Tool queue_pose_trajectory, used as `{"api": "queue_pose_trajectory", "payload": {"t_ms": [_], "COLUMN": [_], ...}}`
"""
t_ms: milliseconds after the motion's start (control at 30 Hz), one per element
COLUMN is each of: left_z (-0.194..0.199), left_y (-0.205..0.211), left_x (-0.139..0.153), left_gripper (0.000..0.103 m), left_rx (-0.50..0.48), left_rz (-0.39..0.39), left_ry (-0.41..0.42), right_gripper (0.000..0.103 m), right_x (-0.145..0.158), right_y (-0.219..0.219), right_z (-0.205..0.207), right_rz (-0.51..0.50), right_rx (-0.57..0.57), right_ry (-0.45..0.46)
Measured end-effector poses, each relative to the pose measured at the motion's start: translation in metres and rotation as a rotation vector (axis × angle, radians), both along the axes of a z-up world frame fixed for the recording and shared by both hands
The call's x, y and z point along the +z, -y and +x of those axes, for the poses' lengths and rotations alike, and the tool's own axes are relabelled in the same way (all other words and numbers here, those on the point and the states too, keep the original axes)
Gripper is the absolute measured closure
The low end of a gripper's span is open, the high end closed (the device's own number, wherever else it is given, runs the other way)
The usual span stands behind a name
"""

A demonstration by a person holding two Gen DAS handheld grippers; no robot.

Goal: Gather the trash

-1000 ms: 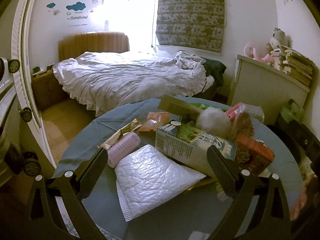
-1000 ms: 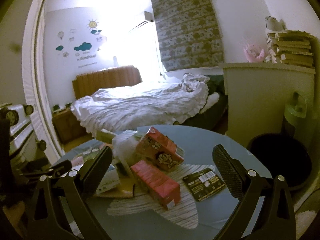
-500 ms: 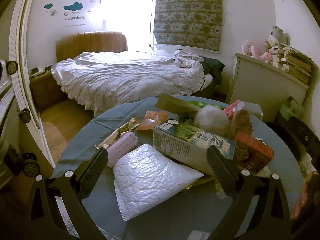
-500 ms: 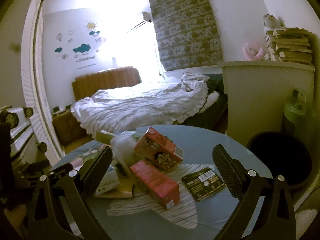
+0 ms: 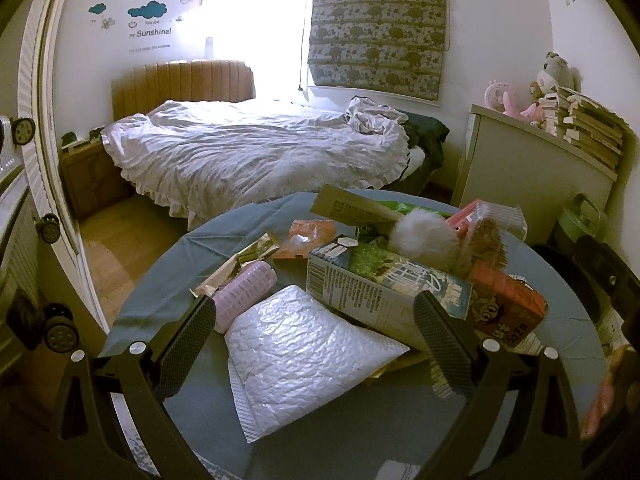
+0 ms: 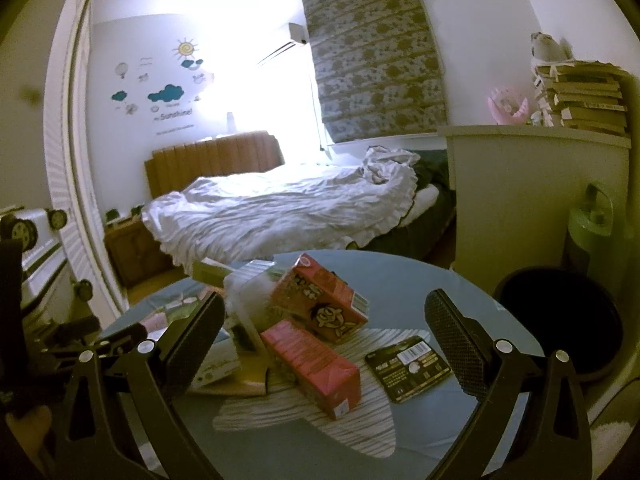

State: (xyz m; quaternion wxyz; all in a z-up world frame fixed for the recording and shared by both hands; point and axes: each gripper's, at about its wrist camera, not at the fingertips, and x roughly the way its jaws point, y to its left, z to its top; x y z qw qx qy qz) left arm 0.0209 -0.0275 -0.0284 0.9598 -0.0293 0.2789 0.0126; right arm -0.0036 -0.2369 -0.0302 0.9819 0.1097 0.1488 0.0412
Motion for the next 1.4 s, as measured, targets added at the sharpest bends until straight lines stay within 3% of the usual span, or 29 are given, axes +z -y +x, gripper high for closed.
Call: {"api": "queue_pose_trajectory", "payload": {"t_ms": [933, 1100, 1267, 1400], "left_z": [-0.001, -0.003, 0.003, 0.026], "left_y": [-0.002, -0.016, -0.051, -0.070], "left_x": [-0.001, 0.000, 0.008, 0.005], "left_gripper": [0.005, 0.005, 0.005, 0.005], "left_rx": [0.001, -0.027, -0.106, -0.186], "left_rz": [-0.012, -0.096, -0.162, -0.142], "left_ry": [-0.009, -0.026, -0.044, -0.122], "right_gripper": [0.004, 0.004, 0.005, 0.009], "right_x": [-0.001, -0.003, -0.001, 0.021], "right_y": [-0.003, -0.003, -0.015, -0.048], "right_z": [-0.001, 0.003, 0.005, 0.008], "right_rz": [-0.010, -0.005, -0.010, -0.090], "right_rx": [0.009, 0.029, 0.251, 0.466], "right_ry": [-0.009, -0.034, -0.139, -0.149]}}
